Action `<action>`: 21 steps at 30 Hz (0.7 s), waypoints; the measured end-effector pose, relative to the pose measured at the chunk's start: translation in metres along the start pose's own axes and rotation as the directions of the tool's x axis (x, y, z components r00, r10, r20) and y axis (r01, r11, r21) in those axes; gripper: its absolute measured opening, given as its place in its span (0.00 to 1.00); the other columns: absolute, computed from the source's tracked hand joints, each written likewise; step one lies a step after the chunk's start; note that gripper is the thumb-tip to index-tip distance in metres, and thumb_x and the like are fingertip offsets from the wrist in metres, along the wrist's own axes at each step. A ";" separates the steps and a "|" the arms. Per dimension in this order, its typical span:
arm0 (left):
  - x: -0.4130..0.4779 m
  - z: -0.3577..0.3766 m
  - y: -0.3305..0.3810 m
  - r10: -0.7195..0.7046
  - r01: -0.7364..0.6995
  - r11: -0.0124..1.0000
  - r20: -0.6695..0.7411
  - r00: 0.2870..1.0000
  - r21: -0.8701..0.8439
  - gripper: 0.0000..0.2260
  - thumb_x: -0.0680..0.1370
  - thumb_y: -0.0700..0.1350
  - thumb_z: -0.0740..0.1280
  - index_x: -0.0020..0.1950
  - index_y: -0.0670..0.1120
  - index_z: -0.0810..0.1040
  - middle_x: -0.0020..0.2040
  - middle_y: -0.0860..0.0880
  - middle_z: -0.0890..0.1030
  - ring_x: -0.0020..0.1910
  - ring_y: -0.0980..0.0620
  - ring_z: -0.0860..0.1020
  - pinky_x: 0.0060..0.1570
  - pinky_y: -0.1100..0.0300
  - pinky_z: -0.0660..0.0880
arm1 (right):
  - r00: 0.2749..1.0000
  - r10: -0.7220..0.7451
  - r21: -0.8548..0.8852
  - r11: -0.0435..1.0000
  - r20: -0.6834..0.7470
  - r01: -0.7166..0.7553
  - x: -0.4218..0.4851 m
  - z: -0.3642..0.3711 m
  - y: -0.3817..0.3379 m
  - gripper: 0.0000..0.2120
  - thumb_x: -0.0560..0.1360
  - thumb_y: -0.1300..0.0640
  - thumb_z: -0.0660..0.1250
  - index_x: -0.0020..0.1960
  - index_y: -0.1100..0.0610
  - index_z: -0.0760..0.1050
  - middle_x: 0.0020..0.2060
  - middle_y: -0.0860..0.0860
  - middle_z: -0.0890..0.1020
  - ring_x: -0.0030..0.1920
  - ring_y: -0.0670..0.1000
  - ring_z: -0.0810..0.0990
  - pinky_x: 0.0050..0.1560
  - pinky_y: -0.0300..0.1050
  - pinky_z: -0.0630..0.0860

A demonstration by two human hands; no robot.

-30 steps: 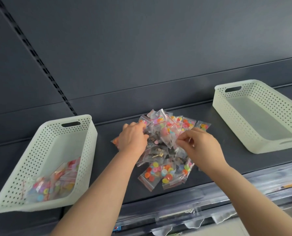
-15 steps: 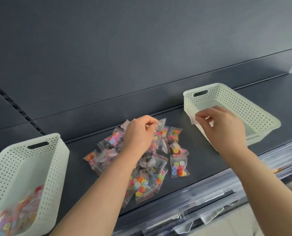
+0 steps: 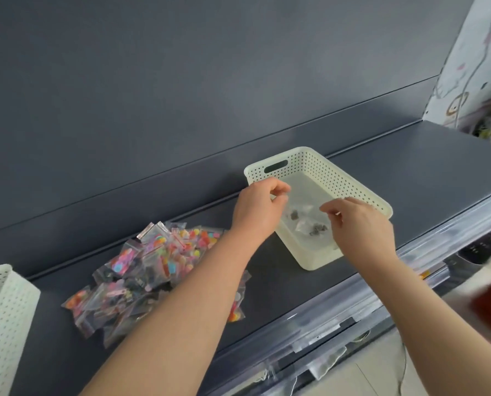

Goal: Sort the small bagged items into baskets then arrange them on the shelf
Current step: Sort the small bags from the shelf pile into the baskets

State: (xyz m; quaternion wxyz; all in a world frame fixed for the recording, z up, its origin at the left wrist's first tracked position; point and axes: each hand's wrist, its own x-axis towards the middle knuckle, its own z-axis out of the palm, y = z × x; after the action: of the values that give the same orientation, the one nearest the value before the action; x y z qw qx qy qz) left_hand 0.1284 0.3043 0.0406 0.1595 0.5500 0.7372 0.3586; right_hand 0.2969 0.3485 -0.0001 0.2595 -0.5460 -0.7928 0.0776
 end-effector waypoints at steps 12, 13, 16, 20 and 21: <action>-0.078 -0.086 -0.107 -0.297 0.325 0.943 -0.261 0.918 0.068 0.08 0.77 0.41 0.68 0.48 0.54 0.82 0.44 0.58 0.82 0.44 0.58 0.80 0.51 0.53 0.80 | 0.882 -0.469 0.133 0.878 0.045 0.460 -0.024 0.028 -0.087 0.09 0.73 0.60 0.69 0.48 0.49 0.82 0.40 0.47 0.82 0.40 0.53 0.81 0.31 0.39 0.64; -0.087 -0.090 -0.113 -0.311 0.343 0.936 -0.276 0.909 0.076 0.08 0.77 0.41 0.68 0.46 0.56 0.80 0.43 0.59 0.81 0.43 0.60 0.79 0.50 0.54 0.79 | 0.875 -0.479 0.139 0.873 0.066 0.468 -0.028 0.034 -0.093 0.09 0.73 0.60 0.68 0.48 0.48 0.82 0.40 0.47 0.81 0.41 0.53 0.80 0.31 0.39 0.64; -0.106 -0.097 -0.128 -0.329 0.374 0.921 -0.301 0.895 0.107 0.11 0.76 0.41 0.69 0.45 0.59 0.79 0.42 0.60 0.82 0.43 0.59 0.80 0.48 0.53 0.80 | 0.868 -0.458 0.144 0.888 0.189 0.437 -0.037 0.051 -0.101 0.07 0.76 0.54 0.65 0.50 0.47 0.80 0.42 0.45 0.79 0.44 0.52 0.80 0.33 0.42 0.68; -0.120 -0.096 -0.131 -0.335 0.381 0.910 -0.254 0.907 0.162 0.07 0.77 0.44 0.68 0.49 0.56 0.82 0.42 0.62 0.80 0.44 0.60 0.80 0.47 0.55 0.80 | 0.869 -0.372 0.135 0.928 0.326 0.347 -0.041 0.066 -0.104 0.09 0.74 0.43 0.66 0.48 0.47 0.80 0.44 0.46 0.80 0.44 0.50 0.80 0.35 0.41 0.71; -0.122 -0.094 -0.129 -0.321 0.364 0.912 -0.228 0.919 0.186 0.06 0.77 0.45 0.69 0.50 0.56 0.82 0.42 0.62 0.80 0.43 0.62 0.79 0.46 0.59 0.79 | 0.865 -0.358 0.132 0.934 0.351 0.333 -0.042 0.069 -0.104 0.10 0.75 0.43 0.66 0.47 0.47 0.80 0.44 0.46 0.81 0.44 0.50 0.80 0.35 0.40 0.70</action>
State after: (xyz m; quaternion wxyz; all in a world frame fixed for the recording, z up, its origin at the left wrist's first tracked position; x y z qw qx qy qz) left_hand 0.0212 0.1408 -0.0045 0.0848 0.3888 0.8702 0.2906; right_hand 0.1882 0.2808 -0.0299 0.1337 -0.3618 -0.9090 0.1577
